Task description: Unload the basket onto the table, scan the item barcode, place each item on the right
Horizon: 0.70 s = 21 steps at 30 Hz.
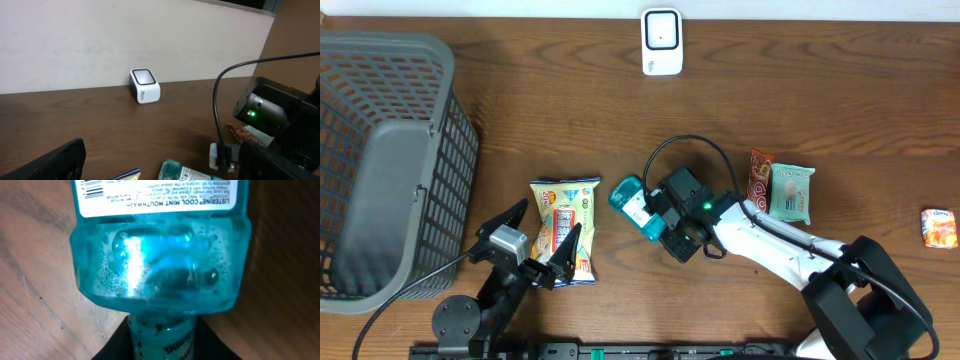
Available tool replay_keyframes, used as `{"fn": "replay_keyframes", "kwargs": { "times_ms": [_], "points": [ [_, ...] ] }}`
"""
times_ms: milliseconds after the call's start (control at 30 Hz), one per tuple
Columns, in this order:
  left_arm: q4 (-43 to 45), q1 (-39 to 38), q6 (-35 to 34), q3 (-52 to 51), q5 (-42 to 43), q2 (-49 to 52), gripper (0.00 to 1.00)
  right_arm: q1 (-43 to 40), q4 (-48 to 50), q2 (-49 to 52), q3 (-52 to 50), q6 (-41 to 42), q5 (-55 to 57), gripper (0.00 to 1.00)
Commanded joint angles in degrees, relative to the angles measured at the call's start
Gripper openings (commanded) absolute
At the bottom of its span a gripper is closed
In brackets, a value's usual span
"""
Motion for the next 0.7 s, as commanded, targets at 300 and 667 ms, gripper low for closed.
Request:
{"fn": "replay_keyframes", "kwargs": {
  "times_ms": [300, 667],
  "points": [
    [0.07, -0.22, -0.33, 0.11, 0.57, -0.39, 0.98, -4.39, -19.45, 0.17, 17.16, 7.37, -8.63, 0.08],
    [0.07, -0.22, -0.31, 0.11, 0.55, -0.39, 0.98, -6.54, -37.44, 0.17, 30.12, 7.37, -8.59, 0.09]
  ]
}}
